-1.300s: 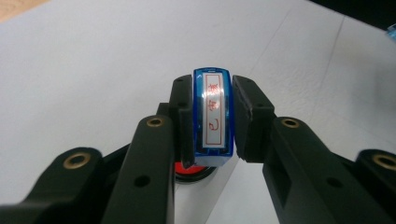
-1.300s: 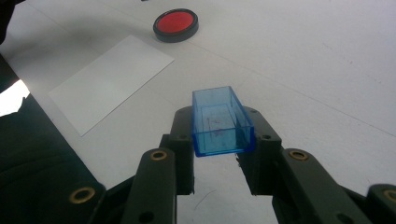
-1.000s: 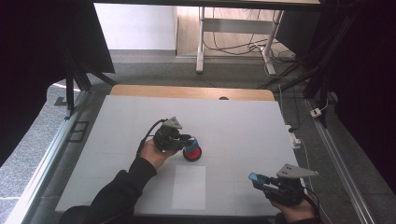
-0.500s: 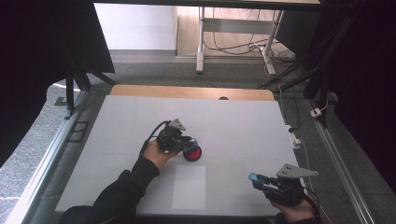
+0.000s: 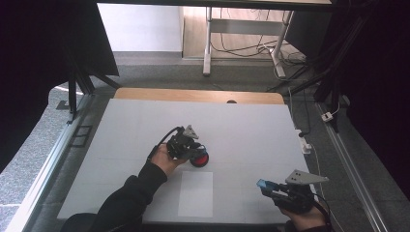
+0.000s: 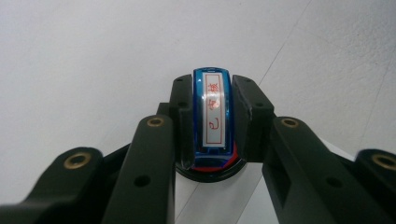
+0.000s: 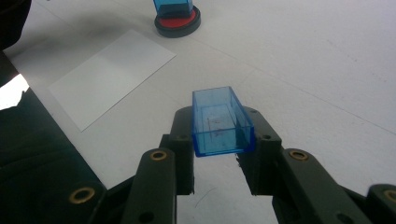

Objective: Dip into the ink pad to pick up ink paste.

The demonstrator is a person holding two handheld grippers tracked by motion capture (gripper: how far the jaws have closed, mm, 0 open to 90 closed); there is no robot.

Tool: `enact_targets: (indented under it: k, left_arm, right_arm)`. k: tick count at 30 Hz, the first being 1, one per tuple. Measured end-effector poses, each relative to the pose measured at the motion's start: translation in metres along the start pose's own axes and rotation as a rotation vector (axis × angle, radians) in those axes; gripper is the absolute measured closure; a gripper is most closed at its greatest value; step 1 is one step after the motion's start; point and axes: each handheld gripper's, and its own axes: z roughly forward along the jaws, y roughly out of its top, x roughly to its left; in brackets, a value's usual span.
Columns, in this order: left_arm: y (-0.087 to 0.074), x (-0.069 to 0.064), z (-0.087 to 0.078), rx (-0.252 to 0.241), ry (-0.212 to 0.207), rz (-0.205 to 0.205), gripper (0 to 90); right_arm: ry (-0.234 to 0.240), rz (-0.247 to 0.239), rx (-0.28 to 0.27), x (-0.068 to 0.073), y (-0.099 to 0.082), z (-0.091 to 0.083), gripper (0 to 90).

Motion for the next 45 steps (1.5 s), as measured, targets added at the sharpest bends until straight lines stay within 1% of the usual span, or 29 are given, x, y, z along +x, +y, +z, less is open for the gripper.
enact_targets:
  k: [7,9,12,17,21,23,25,26,30,31,33,36,40,42,45]
  left_arm:
    - [0.001,-0.004,0.001,0.002,0.015,0.009,71.6]
    - [0.0,-0.003,0.001,0.002,0.013,0.003,71.6]
    - [-0.001,0.002,0.001,-0.012,-0.013,-0.036,71.6]
    - [-0.005,0.011,0.001,-0.035,-0.056,-0.086,71.6]
    - [-0.008,0.019,0.002,-0.05,-0.098,-0.134,71.6]
    - [-0.01,0.021,0.002,-0.056,-0.109,-0.147,71.6]
    - [-0.009,0.021,0.002,-0.055,-0.107,-0.141,71.6]
    - [-0.009,0.019,0.002,-0.054,-0.098,-0.131,71.5]
    - [-0.006,0.007,0.002,-0.045,-0.037,-0.068,71.5]
    - [-0.006,0.005,0.002,-0.045,-0.026,-0.057,71.4]
    - [-0.006,0.003,0.002,-0.043,-0.016,-0.045,71.4]
    - [-0.002,0.004,0.001,-0.028,-0.021,-0.047,71.3]
    - [0.001,0.005,-0.006,-0.061,-0.031,-0.06,71.3]
    - [0.002,0.003,-0.009,-0.065,-0.034,-0.058,71.2]
    - [0.002,0.001,-0.008,-0.06,-0.036,-0.054,71.2]
  right_arm:
    - [0.0,-0.004,0.005,0.0,0.0,0.001,68.7]
    - [0.001,-0.005,0.005,0.0,0.0,0.001,68.7]
    - [0.002,-0.005,0.007,0.001,0.001,0.001,68.7]
    - [0.002,-0.005,0.007,0.001,0.001,0.001,68.7]
    - [0.001,-0.005,0.006,0.001,0.0,0.001,68.7]
    - [0.002,-0.004,0.006,0.0,0.0,0.001,68.7]
    - [0.002,-0.004,0.007,0.0,0.0,0.001,68.7]
    - [0.002,-0.004,0.007,0.0,0.0,0.001,68.7]
    - [0.003,-0.004,0.008,0.0,0.001,0.002,68.7]
    - [0.002,-0.006,0.01,0.0,0.001,0.002,68.7]
    - [-0.001,-0.007,0.012,0.001,0.001,0.001,68.7]
    - [0.002,-0.004,0.008,0.0,0.001,0.002,68.6]
    - [0.002,-0.001,0.007,0.0,0.0,0.001,68.6]
    - [0.001,0.0,0.007,0.0,0.0,0.001,68.6]
    - [0.002,-0.003,0.007,0.0,0.0,0.001,68.6]
